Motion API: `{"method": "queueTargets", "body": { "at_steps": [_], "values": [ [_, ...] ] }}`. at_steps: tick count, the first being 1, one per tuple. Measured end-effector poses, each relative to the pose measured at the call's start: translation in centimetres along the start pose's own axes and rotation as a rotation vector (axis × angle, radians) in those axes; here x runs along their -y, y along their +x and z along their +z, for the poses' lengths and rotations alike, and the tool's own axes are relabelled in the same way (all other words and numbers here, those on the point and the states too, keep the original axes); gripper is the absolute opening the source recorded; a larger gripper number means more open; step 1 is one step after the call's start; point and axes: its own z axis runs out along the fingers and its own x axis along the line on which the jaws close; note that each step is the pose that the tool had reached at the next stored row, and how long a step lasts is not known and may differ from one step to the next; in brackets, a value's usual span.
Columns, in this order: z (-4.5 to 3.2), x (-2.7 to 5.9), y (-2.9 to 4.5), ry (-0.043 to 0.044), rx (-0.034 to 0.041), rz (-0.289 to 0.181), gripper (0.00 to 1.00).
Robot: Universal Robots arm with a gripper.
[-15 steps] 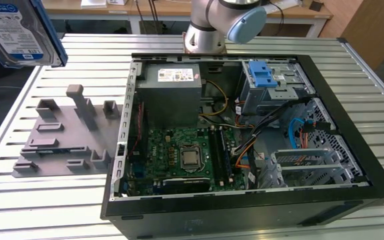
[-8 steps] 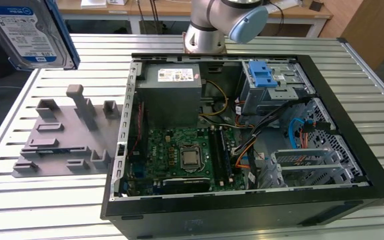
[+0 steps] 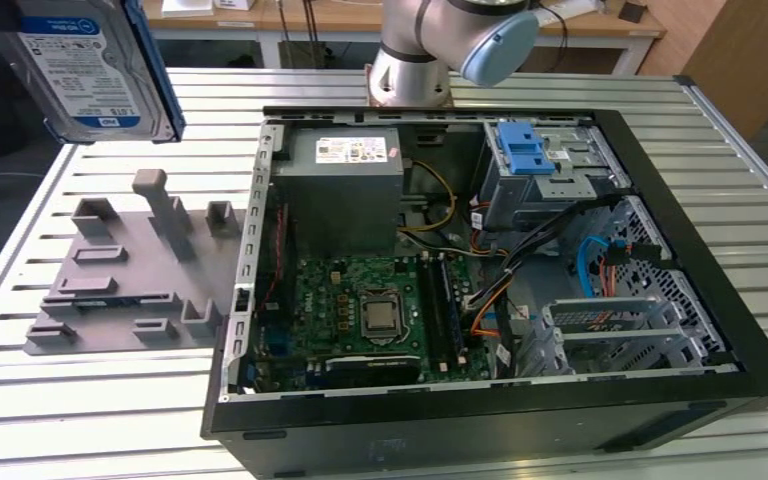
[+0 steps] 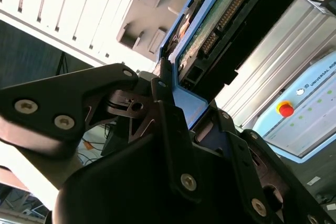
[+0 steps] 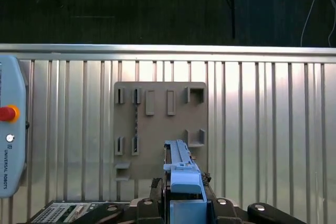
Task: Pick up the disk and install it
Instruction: 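Pick up the disk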
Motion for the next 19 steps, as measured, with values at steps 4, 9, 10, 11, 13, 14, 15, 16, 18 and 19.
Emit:
{"method": "queueTargets", "body": {
  "at_steps": [4,9,10,11,13,14,15,16,18,19],
  "values": [
    [-0.04,0.98,0.3,-0.0001,0.0,0.0,0.36],
    [-0.08,2.07,0.69,0.0,0.0,0.0,0.36],
    [-0.09,2.28,0.77,0.0,0.0,0.0,0.36],
    [-0.1,2.51,0.81,0.0,0.0,0.0,0.36],
    [-0.11,2.99,0.89,-0.0001,0.0,0.0,0.36],
    [-0.12,3.23,0.93,0.0,0.0,0.0,0.36],
    [-0.13,3.49,0.98,0.0,0.0,0.0,0.36],
    [-0.14,3.77,1.03,-0.0001,0.0,0.0,0.36],
    [-0.15,4.28,1.13,0.0,0.0,0.0,0.36],
    [-0.16,4.53,1.18,0.0,0.0,0.0,0.36]
  ]
}}
